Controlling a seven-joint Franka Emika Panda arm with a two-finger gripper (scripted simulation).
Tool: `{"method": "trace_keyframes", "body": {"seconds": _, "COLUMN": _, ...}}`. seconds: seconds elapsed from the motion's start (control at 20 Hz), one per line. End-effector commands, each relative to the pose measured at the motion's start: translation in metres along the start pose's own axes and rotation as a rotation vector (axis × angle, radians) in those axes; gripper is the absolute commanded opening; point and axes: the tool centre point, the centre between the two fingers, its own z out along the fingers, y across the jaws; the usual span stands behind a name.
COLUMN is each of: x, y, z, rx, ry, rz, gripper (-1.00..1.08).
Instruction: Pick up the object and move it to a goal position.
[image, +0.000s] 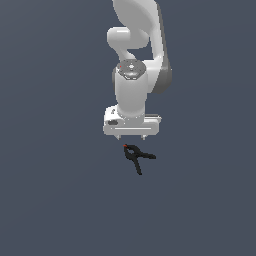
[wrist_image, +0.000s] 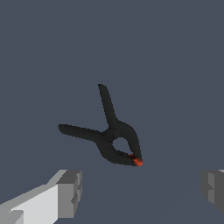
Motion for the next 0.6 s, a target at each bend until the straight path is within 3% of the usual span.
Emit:
{"method": "trace_keyframes", "body": {"seconds": 0.0, "x": 0.000, "y": 0.000, "z": 0.000, "rx": 0.000, "ry": 0.000, "rz": 0.000, "gripper": 1.00}}
{"method": "trace_keyframes", "body": {"seconds": 0.55, "x": 0.008, "y": -0.026, "z": -0.006, "rx": 0.037, "ry": 0.026, "rz": 0.001, "gripper": 1.00}}
